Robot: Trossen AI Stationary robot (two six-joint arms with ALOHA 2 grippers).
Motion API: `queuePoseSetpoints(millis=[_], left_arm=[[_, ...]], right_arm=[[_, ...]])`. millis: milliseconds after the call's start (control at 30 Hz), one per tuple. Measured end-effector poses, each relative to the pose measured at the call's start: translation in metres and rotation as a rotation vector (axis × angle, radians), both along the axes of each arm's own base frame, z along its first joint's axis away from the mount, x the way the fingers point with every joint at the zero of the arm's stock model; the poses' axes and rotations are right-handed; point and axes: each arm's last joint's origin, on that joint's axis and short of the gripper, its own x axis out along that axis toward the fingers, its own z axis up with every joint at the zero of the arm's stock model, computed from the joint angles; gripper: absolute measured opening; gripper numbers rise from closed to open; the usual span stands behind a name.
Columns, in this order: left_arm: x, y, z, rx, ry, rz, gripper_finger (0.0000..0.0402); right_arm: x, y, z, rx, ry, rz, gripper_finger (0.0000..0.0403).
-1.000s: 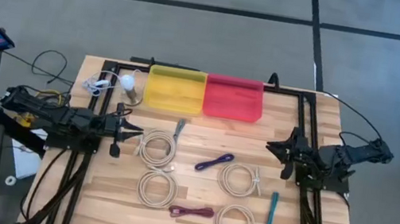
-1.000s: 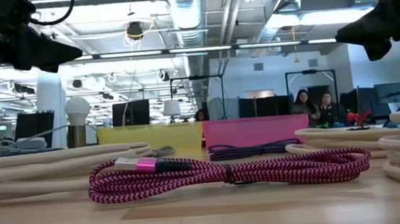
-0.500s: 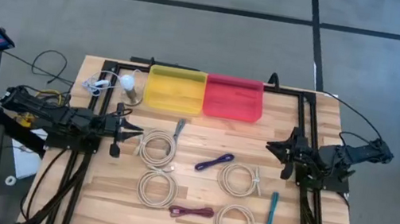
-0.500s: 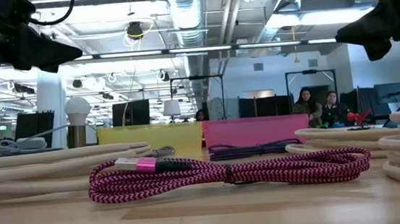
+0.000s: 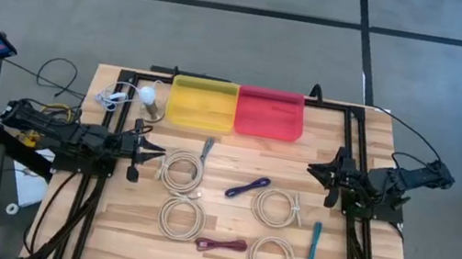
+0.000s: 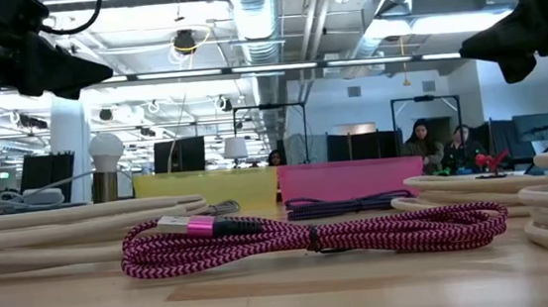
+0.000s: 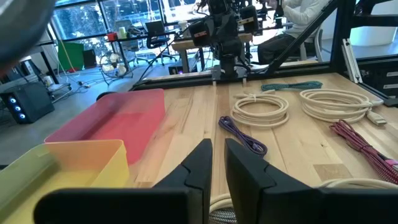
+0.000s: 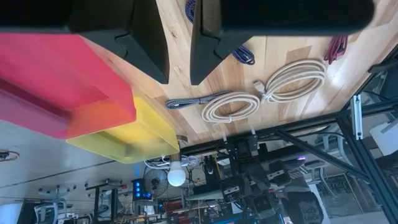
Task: Pick & Place USB Port
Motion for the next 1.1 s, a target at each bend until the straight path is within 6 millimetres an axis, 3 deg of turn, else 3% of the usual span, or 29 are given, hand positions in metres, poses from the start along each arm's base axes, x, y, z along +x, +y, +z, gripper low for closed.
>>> queuePoseSetpoints(millis=[1100], left_arm=[[0.0001,0.0,0.0014,-0.004,-0.014,0.0,0.0043]], right_arm=[[-0.0001,-0.0002,0.0,-0.001,0.0,-0.007,0.0059]])
